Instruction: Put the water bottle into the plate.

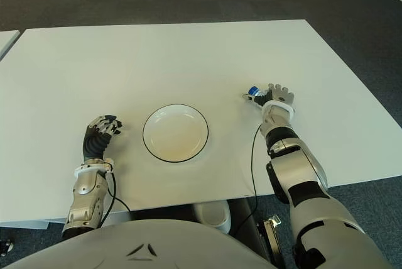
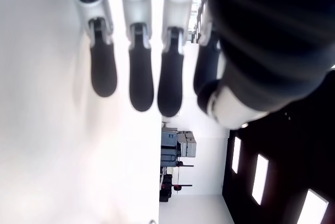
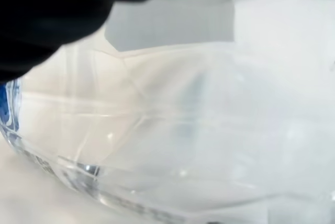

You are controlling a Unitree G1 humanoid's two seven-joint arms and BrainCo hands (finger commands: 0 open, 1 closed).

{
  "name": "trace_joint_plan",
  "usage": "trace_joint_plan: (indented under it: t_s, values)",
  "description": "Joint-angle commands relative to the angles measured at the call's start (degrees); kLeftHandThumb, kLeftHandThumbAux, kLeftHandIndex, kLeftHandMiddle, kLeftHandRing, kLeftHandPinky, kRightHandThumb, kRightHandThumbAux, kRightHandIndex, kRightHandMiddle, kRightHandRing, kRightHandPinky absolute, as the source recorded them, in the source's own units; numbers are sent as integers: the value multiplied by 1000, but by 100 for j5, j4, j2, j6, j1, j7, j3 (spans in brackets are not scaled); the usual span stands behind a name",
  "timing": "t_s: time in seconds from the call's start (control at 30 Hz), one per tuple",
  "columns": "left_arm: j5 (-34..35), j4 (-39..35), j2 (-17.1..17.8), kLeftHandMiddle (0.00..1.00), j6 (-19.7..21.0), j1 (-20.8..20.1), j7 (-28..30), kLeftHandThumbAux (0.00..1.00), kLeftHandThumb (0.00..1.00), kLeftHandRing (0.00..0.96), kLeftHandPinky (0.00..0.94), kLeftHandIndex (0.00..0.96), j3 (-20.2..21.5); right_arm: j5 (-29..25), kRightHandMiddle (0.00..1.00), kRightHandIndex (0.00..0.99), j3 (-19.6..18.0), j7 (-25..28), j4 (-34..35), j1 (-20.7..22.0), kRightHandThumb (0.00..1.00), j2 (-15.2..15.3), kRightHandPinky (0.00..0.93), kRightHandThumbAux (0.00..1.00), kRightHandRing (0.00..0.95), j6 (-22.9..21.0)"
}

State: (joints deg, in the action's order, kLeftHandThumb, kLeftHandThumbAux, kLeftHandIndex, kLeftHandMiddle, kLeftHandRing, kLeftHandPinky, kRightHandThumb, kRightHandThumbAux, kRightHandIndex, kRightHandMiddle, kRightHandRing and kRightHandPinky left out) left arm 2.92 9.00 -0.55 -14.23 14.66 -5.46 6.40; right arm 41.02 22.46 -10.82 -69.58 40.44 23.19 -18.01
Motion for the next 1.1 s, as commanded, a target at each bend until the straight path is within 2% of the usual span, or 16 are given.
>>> trace_joint_plan:
  t_s: [0.03, 0.3, 0.37, 0.43, 0.5, 0.63, 0.7, 0.73, 0.83, 0.93, 1.0, 1.1]
  values:
    - [59, 64, 1, 509, 125, 88, 75, 716, 706, 488, 486, 428, 49, -44, 0, 0, 268, 678, -582, -709, 554, -439, 0, 263, 0, -110]
    - [81, 5, 4, 510, 169, 105, 89, 716, 706, 495, 495, 428, 34, -6, 0, 0, 467, 811, -710, -693, 557, -548, 0, 337, 0, -238]
    - [66, 10, 15, 515, 155, 104, 95, 716, 706, 497, 495, 428, 26, 20, 0, 41, 529, 844, -732, -690, 553, -566, 3, 360, 0, -265]
    - [49, 11, 27, 515, 158, 100, 91, 716, 706, 494, 490, 428, 24, 38, 14, 124, 590, 879, -745, -678, 549, -585, 44, 380, 1, -300]
    - [37, 9, 31, 513, 164, 99, 85, 715, 706, 490, 486, 428, 22, 48, 52, 281, 630, 907, -752, -668, 557, -598, 86, 400, 25, -326]
    - [37, -12, 28, 510, 170, 106, 74, 716, 706, 489, 489, 428, 25, 53, 121, 386, 678, 977, -758, -656, 576, -621, 124, 420, 66, -385]
    - [34, -19, 28, 509, 161, 112, 72, 716, 706, 490, 490, 428, 24, -5, 205, 433, 633, 956, -749, -656, 592, -635, 187, 431, 141, -430]
    - [32, -21, 29, 510, 159, 114, 72, 716, 705, 490, 489, 428, 24, -39, 278, 432, 604, 936, -743, -658, 634, -642, 256, 527, 221, -453]
    - [28, -26, 33, 511, 157, 117, 72, 716, 705, 490, 489, 428, 24, -161, 400, 433, 479, 809, -719, -663, 679, -666, 373, 628, 352, -533]
    - [29, -35, 35, 513, 150, 125, 72, 715, 706, 490, 487, 428, 28, -376, 601, 436, 245, 604, -632, -584, 706, -752, 626, 679, 593, -783]
    - [29, -40, 35, 514, 145, 132, 72, 715, 706, 490, 485, 428, 28, -441, 659, 437, 171, 547, -598, -553, 711, -786, 703, 689, 665, -879]
    - [37, -57, 26, 513, 143, 149, 65, 715, 706, 490, 486, 428, 33, -680, 715, 438, -139, 179, -578, -625, 716, -807, 759, 696, 725, -871]
